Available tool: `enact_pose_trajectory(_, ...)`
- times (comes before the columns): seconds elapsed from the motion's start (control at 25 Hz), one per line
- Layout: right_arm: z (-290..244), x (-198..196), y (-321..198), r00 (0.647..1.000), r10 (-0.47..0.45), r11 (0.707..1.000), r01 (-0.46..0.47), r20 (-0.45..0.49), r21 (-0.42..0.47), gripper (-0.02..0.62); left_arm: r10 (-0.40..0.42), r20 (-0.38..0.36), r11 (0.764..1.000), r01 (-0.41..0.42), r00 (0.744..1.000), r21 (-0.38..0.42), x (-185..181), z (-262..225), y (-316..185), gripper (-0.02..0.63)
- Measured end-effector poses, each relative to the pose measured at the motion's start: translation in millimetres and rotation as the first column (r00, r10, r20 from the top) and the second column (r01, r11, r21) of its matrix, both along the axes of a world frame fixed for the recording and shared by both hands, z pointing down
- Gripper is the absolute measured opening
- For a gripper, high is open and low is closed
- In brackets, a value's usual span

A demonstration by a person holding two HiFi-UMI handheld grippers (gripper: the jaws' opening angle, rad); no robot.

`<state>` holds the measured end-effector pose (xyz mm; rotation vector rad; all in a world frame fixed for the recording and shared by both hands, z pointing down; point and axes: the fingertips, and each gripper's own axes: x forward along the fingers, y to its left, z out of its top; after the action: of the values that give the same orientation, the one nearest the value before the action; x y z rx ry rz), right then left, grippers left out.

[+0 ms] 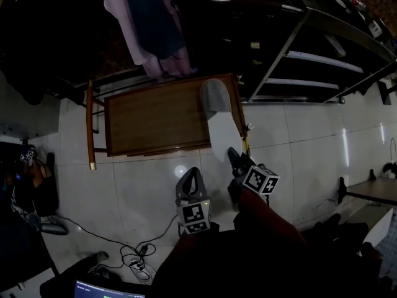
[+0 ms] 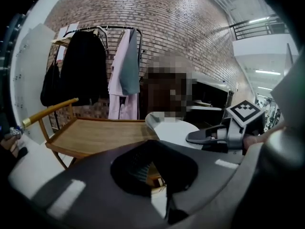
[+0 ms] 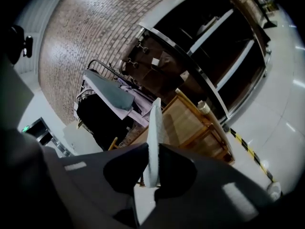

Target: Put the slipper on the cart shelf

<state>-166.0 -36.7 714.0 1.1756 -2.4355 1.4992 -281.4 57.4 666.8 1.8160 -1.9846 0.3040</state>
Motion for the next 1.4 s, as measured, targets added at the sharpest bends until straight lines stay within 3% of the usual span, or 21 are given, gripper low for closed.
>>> enact_pose_trajectory(0.16,-45,7,9,0.997,-0.021,0.982,0.033,-0.068,0.184,0.044,0.012,-0.002,0.999,-0.012,1.000,0.044,-4,-23,-10,0.015)
enact_pose_trajectory(0.36,-116,12,-5,0.985,0.056,0.890,0.026,-0.164,0.455,0.044,0.027,0.047,0.988,-0.034,0.999,0.151,-17,-71,-40,0.016)
enact_pose_trajectory(0.56,-196,40,-13,0.950,0.212,0.732,0.002,-0.231,0.681,0.044,0.016,0.123,0.964,-0.048,0.992,0.263,-15,-128,-57,0.015)
enact_pose_trajectory(0.8,-289,76,-16,0.883,0.384,0.508,0.042,-0.270,0.860,0.046,0.027,0.113,0.923,-0.068,0.993,0.378,5,-198,-69,0.015)
enact_pose_trajectory(0.88,-309,92,-18,0.874,0.412,0.465,0.042,-0.259,0.884,0.046,0.037,0.110,0.909,-0.079,0.993,0.409,19,-218,-75,0.015)
enact_pose_trajectory(1.04,-316,128,-22,0.860,0.442,0.455,0.029,-0.254,0.890,0.046,0.067,0.105,0.890,-0.107,0.992,0.444,52,-231,-85,0.015)
enact_pose_trajectory(1.24,-312,165,-26,0.855,0.435,0.477,0.049,-0.284,0.877,0.048,0.080,0.076,0.884,-0.106,0.994,0.455,92,-235,-92,0.015)
enact_pose_trajectory(1.4,-315,182,-30,0.871,0.410,0.449,0.064,-0.269,0.891,0.049,0.093,0.084,0.873,-0.122,0.992,0.472,125,-237,-96,0.015)
